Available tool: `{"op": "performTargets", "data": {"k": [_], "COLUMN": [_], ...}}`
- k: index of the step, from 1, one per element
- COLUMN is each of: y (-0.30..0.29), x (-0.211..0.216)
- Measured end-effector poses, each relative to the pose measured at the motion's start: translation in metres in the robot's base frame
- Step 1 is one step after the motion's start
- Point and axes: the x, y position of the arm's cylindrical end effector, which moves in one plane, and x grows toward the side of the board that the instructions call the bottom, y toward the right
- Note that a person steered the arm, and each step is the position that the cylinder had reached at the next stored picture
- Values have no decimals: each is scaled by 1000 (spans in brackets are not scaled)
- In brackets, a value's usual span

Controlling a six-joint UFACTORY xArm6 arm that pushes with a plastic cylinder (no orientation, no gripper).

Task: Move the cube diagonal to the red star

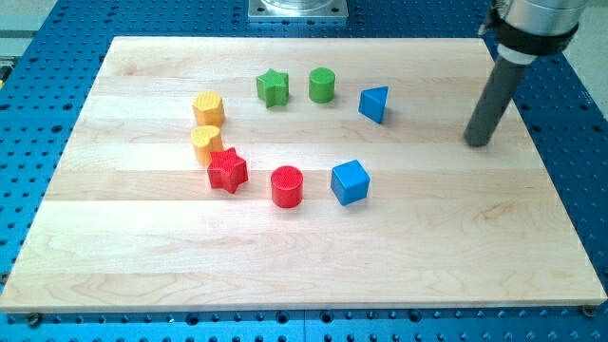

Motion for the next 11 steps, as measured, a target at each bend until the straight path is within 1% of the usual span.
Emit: {"op": "performTargets", "data": {"k": [1, 2, 3, 4, 5, 6, 7, 8, 9, 10, 11], "y": [-74, -147, -171, -171, -161, -99, -40, -92, -162, -180, -67], "x": [3, 35, 75, 101, 115, 122, 149, 153, 154, 158, 133]}}
